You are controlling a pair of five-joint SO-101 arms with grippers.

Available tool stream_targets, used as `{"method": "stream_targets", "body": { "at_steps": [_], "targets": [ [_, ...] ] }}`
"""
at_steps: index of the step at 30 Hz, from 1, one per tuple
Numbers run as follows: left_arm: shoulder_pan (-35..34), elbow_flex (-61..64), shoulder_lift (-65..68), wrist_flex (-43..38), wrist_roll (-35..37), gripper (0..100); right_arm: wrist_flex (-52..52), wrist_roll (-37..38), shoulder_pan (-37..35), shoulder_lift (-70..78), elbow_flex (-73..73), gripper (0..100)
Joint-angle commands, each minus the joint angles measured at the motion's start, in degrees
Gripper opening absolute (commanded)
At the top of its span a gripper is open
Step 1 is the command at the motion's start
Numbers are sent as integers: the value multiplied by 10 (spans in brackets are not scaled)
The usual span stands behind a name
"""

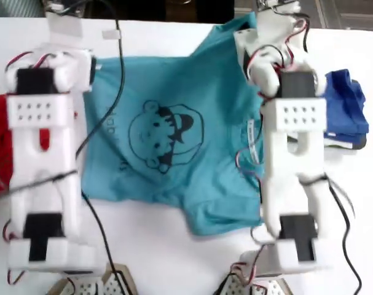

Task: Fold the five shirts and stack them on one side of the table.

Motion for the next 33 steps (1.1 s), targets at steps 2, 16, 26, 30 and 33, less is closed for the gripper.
{"method": "stream_targets", "body": {
  "at_steps": [2,16,26,30,33],
  "targets": [
    [-4,-87,64,-25,-15,27,-32,3,14,88,-88,19],
    [9,-342,349,25,-14,28,0,-2,7,293,-235,19],
    [17,-421,495,126,-18,27,50,-2,5,404,-235,19],
    [18,-446,516,178,-18,27,74,-2,7,408,-235,19],
    [18,-475,520,215,-18,27,99,-2,7,395,-235,19]
  ]
}}
